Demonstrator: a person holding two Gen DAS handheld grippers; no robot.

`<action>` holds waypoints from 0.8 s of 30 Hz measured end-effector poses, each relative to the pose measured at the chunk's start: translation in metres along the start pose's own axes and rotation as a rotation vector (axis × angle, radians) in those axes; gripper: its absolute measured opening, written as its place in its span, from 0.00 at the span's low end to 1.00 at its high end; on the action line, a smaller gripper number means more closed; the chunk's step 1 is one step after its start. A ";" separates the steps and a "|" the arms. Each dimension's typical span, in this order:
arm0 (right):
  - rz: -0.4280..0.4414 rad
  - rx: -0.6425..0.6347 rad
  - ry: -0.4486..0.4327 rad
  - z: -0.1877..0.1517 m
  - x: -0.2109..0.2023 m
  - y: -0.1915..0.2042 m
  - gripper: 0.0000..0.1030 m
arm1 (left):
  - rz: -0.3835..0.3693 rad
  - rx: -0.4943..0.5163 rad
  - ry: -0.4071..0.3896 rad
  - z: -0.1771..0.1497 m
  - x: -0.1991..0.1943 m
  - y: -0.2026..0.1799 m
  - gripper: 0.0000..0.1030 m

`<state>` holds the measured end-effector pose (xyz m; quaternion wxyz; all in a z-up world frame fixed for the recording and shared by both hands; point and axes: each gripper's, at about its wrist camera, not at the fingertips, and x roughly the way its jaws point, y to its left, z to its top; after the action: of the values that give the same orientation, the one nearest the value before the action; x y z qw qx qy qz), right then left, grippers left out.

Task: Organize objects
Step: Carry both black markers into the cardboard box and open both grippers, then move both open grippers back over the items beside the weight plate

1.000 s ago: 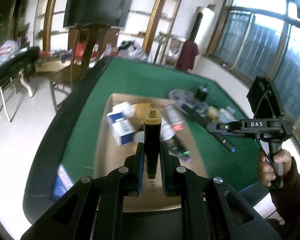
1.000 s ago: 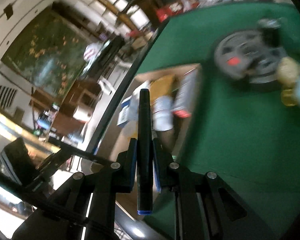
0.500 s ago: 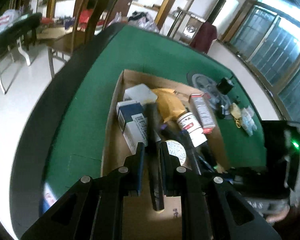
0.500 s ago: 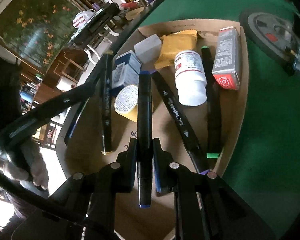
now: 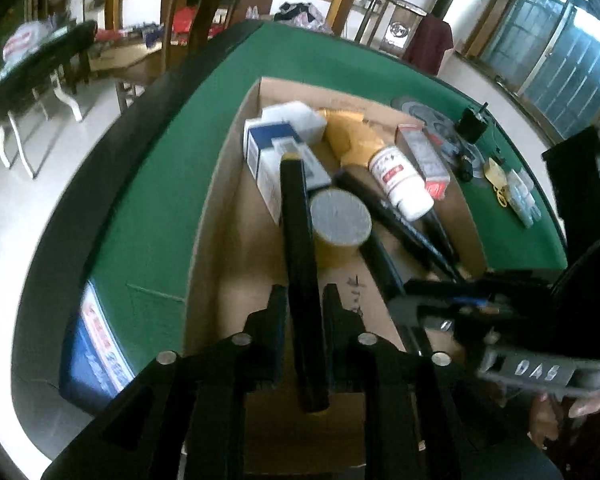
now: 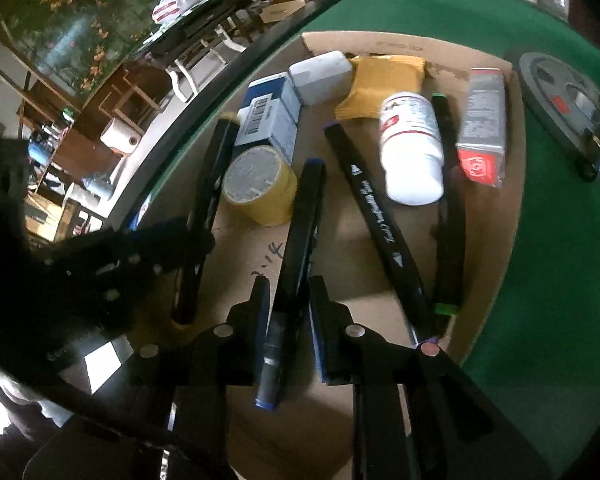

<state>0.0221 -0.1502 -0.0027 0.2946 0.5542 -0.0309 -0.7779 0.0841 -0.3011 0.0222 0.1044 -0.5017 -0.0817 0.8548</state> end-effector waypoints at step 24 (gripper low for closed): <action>0.119 0.239 -0.243 -0.004 -0.057 -0.050 0.38 | 0.175 -0.332 -0.232 0.025 -0.043 0.015 0.58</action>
<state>0.0161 -0.0797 0.0250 0.2662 0.4845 -0.1913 -0.8111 0.0813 -0.3273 0.0667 -0.0644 -0.4157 -0.1889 0.8874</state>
